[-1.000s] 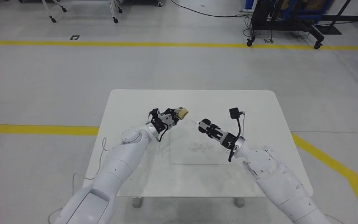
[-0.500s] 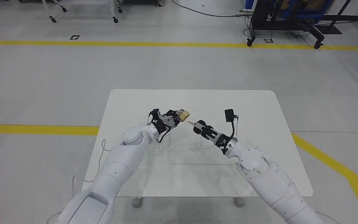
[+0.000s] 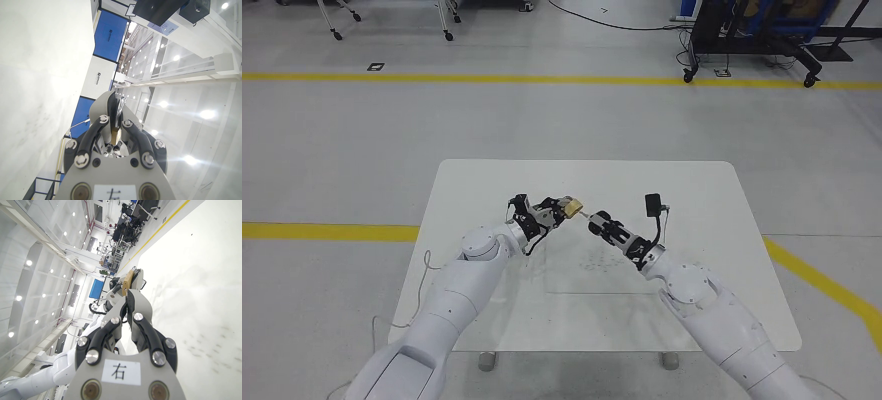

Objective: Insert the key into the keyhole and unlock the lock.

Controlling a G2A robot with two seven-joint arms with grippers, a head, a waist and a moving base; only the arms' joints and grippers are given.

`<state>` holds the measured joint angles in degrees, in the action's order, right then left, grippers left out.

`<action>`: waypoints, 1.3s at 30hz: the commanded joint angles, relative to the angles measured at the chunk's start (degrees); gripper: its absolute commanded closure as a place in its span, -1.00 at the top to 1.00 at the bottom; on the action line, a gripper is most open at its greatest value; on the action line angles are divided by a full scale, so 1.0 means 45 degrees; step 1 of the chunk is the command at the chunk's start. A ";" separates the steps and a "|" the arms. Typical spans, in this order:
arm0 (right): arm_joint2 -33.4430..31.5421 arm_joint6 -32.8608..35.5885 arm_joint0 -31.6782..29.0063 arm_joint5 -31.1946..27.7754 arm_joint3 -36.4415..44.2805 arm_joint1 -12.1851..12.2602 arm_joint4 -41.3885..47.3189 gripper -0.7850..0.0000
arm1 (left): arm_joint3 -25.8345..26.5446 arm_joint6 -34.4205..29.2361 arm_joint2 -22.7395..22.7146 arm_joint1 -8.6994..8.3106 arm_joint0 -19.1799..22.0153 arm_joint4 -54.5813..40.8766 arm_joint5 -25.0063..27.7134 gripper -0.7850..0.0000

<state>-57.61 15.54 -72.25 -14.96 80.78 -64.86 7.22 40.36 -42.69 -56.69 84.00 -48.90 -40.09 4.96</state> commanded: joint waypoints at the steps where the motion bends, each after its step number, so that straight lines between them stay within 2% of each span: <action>1: -0.0007 0.0020 0.0007 0.0004 0.0006 -0.0026 -0.0014 -1.00 | 0.0028 -0.0005 -0.0027 0.0002 -0.0018 0.0037 0.0004 -1.00; 14: -0.0133 -0.0052 -0.0085 0.0326 -0.0002 -0.0178 -0.0347 -1.00 | 0.0288 0.0321 -0.0024 0.0014 -0.0102 0.0862 0.0223 -1.00; 24: -0.0281 0.0179 -0.0263 0.0514 0.0197 -0.0253 -0.0456 -1.00 | 0.0896 0.1279 0.0143 -0.0006 -0.0327 0.2183 0.0414 -1.00; 39: -0.0393 0.0293 -0.0316 0.0665 0.0148 -0.0410 -0.0563 -1.00 | 0.1513 0.1132 -0.0111 -0.0071 -0.0688 0.2496 0.0367 -1.00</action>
<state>-59.38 16.79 -73.75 -11.84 81.55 -66.65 4.51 47.08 -37.53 -57.14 83.70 -51.93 -29.00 6.59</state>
